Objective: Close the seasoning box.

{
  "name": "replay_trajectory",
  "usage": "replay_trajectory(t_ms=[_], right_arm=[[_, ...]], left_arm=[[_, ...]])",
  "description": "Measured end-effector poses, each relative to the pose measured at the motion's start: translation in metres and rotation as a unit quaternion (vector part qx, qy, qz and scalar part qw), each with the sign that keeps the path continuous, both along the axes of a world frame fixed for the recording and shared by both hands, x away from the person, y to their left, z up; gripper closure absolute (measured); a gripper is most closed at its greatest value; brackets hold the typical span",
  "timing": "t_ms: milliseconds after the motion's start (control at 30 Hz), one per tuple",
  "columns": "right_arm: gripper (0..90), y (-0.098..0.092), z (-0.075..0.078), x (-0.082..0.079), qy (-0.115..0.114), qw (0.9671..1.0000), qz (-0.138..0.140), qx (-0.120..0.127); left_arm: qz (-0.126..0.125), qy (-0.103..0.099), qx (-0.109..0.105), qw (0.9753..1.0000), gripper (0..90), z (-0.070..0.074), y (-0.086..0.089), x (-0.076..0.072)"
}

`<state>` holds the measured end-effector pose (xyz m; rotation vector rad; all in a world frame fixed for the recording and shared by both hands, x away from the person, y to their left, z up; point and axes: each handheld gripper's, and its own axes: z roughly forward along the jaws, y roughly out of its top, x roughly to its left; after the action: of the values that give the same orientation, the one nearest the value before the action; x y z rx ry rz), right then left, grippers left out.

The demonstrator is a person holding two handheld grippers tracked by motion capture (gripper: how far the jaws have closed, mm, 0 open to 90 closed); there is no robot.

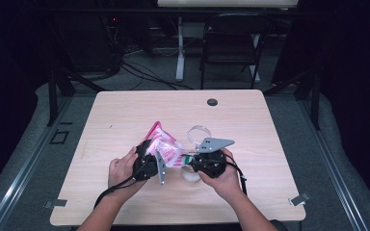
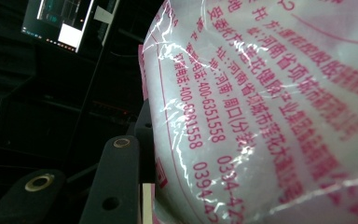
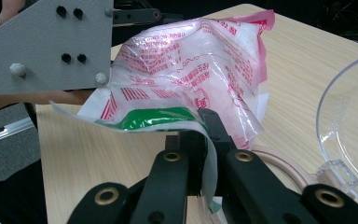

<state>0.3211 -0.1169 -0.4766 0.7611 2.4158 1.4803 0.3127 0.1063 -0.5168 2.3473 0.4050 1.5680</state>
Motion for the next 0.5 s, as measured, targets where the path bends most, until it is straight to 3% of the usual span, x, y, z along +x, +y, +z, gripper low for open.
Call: replay_trajectory(t_ms=[200, 500], right_arm=[[89.0, -0.0022, 0.0004, 0.0007, 0.005, 1.0000, 0.002, -0.003], [88.8, -0.0015, -0.0005, 0.0000, 0.004, 0.9999, 0.002, -0.010]], left_arm=[[-0.001, -0.011, 0.015, 0.9998, 62.1, 0.0026, -0.0016, -0.0008], [0.001, -0.019, 0.016, 0.9997, 62.3, 0.0029, -0.0003, -0.0023]])
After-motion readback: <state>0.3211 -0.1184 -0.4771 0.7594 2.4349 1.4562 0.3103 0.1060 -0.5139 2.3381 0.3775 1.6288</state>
